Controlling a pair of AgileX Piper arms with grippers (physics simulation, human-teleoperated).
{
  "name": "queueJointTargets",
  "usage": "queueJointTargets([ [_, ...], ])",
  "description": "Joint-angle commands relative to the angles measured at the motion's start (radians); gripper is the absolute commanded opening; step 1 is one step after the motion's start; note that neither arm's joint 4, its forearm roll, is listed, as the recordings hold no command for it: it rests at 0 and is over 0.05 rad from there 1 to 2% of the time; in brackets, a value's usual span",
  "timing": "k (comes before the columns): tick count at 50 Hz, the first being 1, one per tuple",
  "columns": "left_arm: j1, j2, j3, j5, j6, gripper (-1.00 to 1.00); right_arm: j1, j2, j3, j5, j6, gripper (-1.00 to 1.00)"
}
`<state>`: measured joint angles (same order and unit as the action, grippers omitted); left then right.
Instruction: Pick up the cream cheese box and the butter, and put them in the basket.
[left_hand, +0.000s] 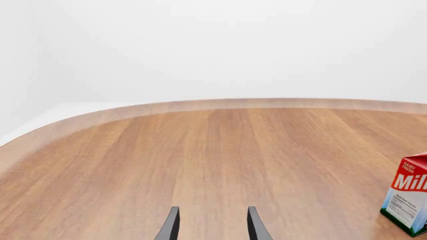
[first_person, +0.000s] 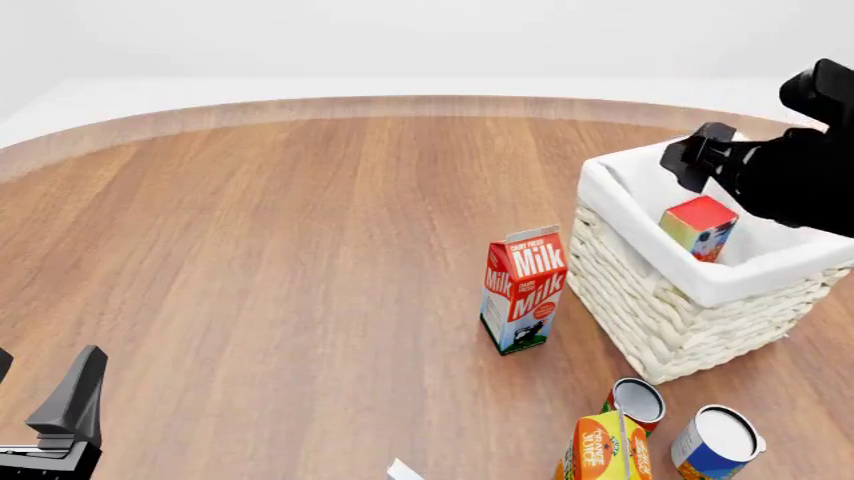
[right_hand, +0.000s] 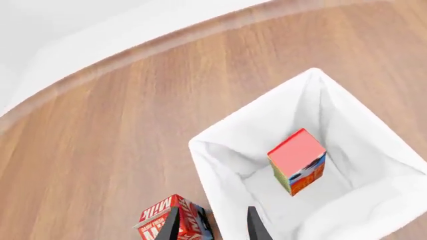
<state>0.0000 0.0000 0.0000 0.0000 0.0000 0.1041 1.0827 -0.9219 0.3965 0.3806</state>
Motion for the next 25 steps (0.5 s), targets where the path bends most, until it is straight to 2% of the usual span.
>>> queueJointTargets([
  [1,0.000,0.000,0.000,0.000,0.000,1.00,0.133,-0.113,-0.011,0.096,-0.059,1.00],
  [5,0.000,0.000,0.000,0.000,0.000,1.00,0.169,-0.146,-0.021,0.129,-0.074,1.00],
  [10,0.000,0.000,0.000,0.000,0.000,1.00,0.257,-0.201,0.004,0.156,-0.075,1.00],
  [19,0.000,0.000,0.000,0.000,0.000,1.00,0.297,-0.254,0.003,0.205,-0.103,1.00],
  [25,0.000,0.000,0.000,0.000,0.000,1.00,0.361,-0.305,-0.010,0.254,-0.137,1.00],
])
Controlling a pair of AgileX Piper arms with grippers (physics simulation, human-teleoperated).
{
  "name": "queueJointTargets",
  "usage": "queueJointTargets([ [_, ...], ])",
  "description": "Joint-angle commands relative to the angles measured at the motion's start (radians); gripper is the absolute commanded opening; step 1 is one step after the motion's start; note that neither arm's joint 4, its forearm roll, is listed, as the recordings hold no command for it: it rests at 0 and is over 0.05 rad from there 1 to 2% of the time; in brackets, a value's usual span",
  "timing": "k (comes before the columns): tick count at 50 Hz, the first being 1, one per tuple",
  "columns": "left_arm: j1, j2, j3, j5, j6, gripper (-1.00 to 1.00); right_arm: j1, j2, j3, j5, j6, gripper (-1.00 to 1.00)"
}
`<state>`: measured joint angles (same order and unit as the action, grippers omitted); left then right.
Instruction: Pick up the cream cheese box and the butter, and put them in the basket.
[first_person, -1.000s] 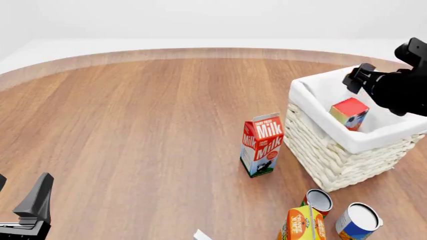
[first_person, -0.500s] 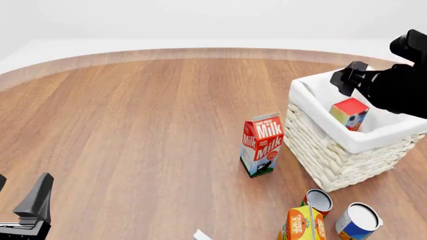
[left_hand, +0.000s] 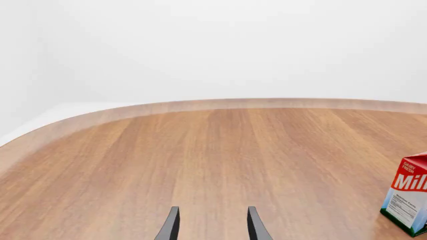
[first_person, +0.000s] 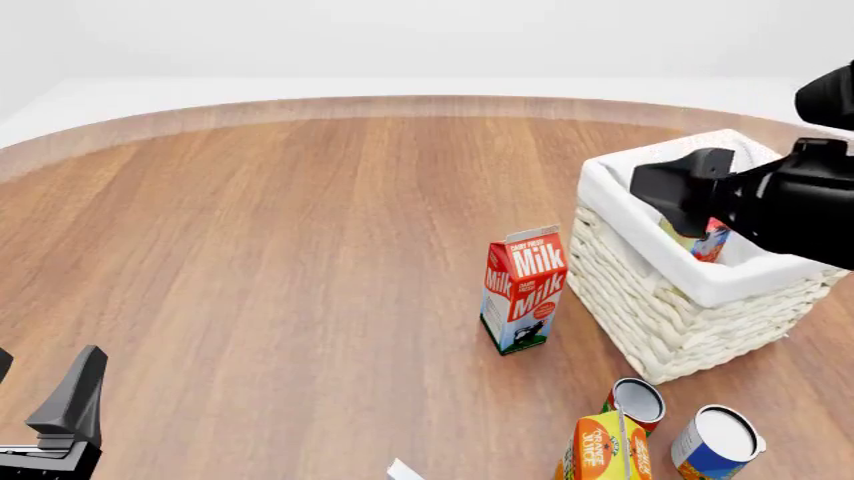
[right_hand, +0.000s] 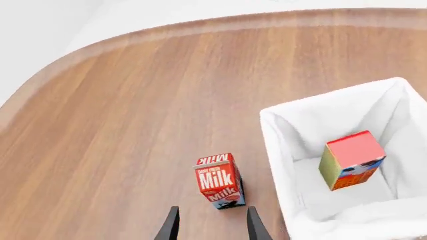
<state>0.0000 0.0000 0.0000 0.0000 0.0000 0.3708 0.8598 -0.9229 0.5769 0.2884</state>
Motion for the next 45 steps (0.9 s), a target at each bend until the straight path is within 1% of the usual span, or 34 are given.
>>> queueJointTargets([
  [1,0.000,0.000,0.000,0.000,0.000,1.00,0.102,-0.090,-0.011,0.080,-0.050,1.00],
  [2,0.000,0.000,0.000,0.000,0.000,1.00,0.122,-0.100,-0.013,0.090,-0.056,1.00],
  [12,0.000,0.000,0.000,0.000,0.000,1.00,0.209,-0.185,0.004,0.153,-0.130,1.00],
  [13,0.000,0.000,0.000,0.000,0.000,1.00,0.225,-0.200,-0.013,0.186,-0.141,1.00],
  [17,0.000,0.000,0.000,0.000,0.000,1.00,0.247,-0.227,-0.027,0.223,-0.161,1.00],
  [19,0.000,0.000,0.000,0.000,0.000,1.00,0.247,-0.227,-0.027,0.223,-0.161,1.00],
  [20,0.000,0.000,0.000,0.000,0.000,1.00,0.263,-0.248,-0.008,0.224,-0.183,1.00],
  [27,0.000,0.000,0.000,0.000,0.000,1.00,0.304,-0.257,-0.014,0.253,-0.223,1.00],
  [29,0.000,0.000,0.000,0.000,0.000,1.00,0.318,-0.266,0.006,0.246,-0.233,1.00],
  [32,0.000,0.000,0.000,0.000,0.000,1.00,0.330,-0.259,-0.022,0.271,-0.251,1.00],
  [33,0.000,0.000,0.000,0.000,0.000,1.00,0.341,-0.265,-0.004,0.262,-0.263,1.00],
  [35,0.000,0.000,0.000,0.000,0.000,1.00,0.343,-0.262,-0.015,0.271,-0.268,1.00],
  [37,0.000,0.000,0.000,0.000,0.000,1.00,0.355,-0.260,-0.021,0.284,-0.288,1.00],
  [40,0.000,0.000,0.000,0.000,0.000,1.00,0.366,-0.271,0.010,0.269,-0.308,1.00],
  [42,0.000,0.000,0.000,0.000,0.000,1.00,0.374,-0.265,-0.007,0.286,-0.318,1.00],
  [43,0.000,0.000,0.000,0.000,0.000,1.00,0.378,-0.265,-0.005,0.282,-0.329,1.00],
  [45,0.000,0.000,0.000,0.000,0.000,1.00,0.382,-0.274,0.013,0.277,-0.335,1.00],
])
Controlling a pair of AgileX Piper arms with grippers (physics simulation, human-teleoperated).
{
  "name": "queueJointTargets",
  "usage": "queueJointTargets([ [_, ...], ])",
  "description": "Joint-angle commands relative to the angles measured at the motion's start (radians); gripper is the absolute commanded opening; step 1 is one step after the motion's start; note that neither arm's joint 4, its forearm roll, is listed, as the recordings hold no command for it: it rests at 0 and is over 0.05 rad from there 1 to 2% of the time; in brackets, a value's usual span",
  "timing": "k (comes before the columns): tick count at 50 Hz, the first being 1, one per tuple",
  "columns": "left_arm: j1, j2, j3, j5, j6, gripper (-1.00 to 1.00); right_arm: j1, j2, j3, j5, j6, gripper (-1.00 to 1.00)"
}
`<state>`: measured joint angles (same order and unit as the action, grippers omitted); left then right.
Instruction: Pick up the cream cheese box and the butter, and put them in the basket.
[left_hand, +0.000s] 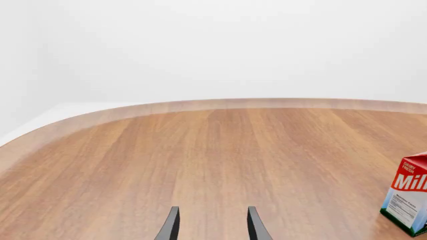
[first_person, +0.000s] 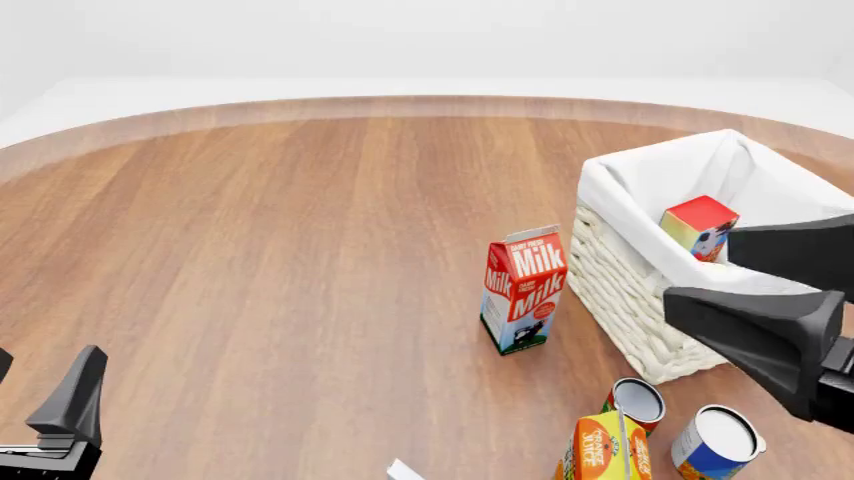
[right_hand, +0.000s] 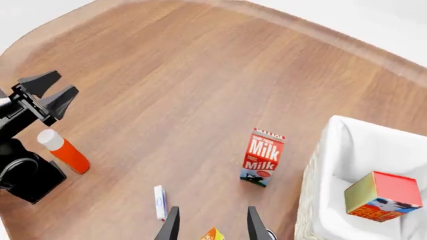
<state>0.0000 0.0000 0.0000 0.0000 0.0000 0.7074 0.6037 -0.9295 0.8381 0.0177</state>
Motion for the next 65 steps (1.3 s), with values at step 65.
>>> queueJointTargets([
  [65,0.000,0.000,0.000,0.000,0.000,1.00,0.295,0.144,0.158,-0.156,-0.239,1.00],
])
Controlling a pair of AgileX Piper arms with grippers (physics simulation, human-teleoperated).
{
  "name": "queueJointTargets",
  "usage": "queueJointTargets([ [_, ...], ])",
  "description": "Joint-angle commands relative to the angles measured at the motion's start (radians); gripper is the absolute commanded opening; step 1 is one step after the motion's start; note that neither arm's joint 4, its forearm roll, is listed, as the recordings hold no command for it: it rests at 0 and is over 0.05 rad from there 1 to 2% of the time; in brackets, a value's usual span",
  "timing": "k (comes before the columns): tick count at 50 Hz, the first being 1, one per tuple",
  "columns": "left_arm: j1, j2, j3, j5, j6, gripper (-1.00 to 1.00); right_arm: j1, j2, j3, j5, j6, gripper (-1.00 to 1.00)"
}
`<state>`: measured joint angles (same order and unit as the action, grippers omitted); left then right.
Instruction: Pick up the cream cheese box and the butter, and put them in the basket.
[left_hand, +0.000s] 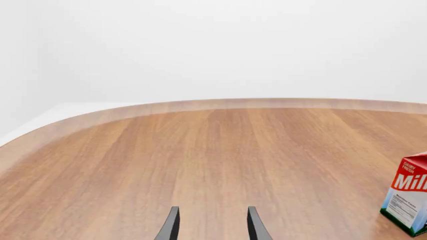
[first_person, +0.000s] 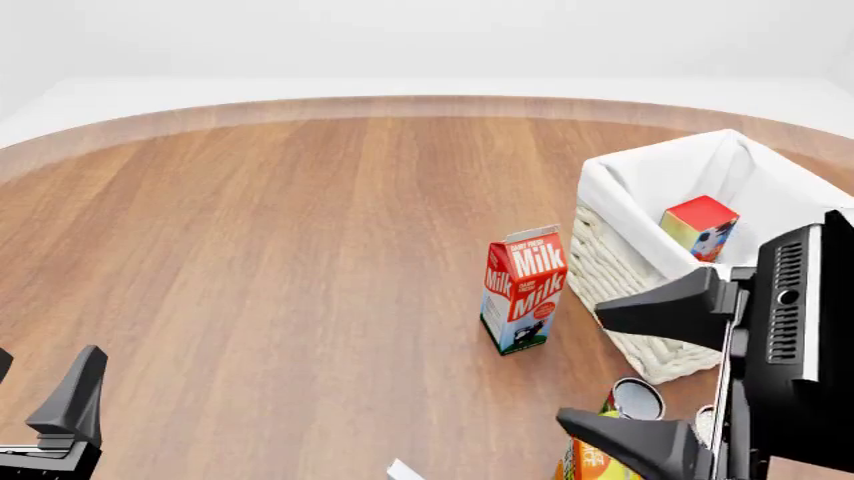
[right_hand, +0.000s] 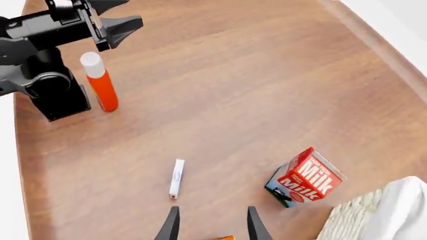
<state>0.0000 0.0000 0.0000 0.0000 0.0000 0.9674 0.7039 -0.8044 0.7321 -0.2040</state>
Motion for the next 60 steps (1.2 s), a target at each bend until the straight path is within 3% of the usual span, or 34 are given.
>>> queueJointTargets([
  [1,0.000,0.000,0.000,0.000,0.000,1.00,0.036,0.045,0.032,-0.050,-0.017,1.00],
  [21,0.000,0.000,0.000,0.000,0.000,1.00,0.076,0.190,0.005,-0.130,0.001,1.00],
  [41,0.000,0.000,0.000,0.000,0.000,1.00,0.049,0.240,0.089,-0.154,-0.093,1.00],
  [60,0.000,0.000,0.000,0.000,0.000,1.00,0.095,0.329,0.066,-0.196,-0.107,1.00],
])
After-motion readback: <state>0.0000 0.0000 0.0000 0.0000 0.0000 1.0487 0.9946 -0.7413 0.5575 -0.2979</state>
